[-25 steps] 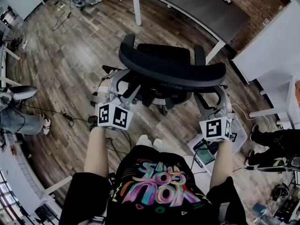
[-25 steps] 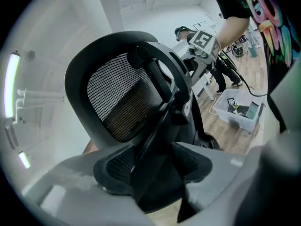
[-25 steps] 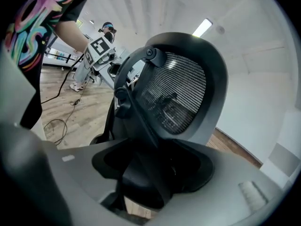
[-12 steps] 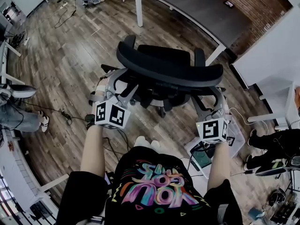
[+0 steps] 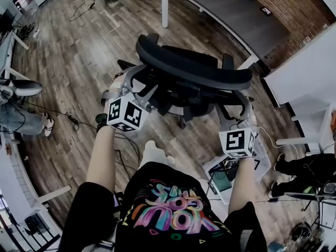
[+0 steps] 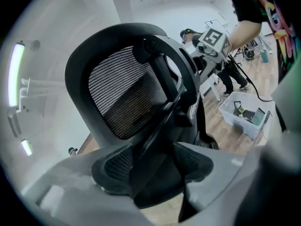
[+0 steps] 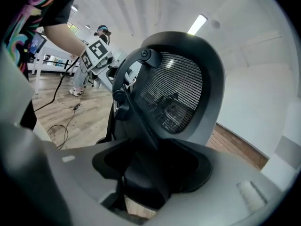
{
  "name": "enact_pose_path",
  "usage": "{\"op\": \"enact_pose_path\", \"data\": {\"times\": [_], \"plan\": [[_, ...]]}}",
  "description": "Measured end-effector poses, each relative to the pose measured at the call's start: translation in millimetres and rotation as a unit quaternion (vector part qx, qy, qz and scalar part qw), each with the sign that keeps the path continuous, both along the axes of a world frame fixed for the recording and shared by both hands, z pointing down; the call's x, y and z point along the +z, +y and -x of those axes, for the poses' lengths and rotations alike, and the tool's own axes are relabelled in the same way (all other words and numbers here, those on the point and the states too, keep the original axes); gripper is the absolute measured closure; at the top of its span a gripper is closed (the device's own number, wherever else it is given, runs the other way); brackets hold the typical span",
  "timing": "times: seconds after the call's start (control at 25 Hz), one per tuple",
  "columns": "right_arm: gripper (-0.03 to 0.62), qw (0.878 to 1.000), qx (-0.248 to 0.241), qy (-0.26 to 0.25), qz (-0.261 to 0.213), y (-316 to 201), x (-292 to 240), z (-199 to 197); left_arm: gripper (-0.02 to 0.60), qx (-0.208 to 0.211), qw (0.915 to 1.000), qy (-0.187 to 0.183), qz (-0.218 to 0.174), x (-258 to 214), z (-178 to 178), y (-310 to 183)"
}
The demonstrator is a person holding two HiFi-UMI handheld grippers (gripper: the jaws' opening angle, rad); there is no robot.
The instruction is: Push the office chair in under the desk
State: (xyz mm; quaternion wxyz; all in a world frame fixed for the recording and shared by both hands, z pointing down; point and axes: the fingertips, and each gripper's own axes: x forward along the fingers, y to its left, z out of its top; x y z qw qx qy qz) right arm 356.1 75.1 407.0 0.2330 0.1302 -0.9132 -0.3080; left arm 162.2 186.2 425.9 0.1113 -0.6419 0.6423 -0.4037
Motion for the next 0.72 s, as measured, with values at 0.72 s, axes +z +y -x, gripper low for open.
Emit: {"op": "enact_pose_path", "data": {"times": [0.72], "plan": [[0.353,1.0,0.019,-0.008,0.007,-63,1,71,0.316,0.092,0.9957,-0.013,0.005,0,74,-74]]}}
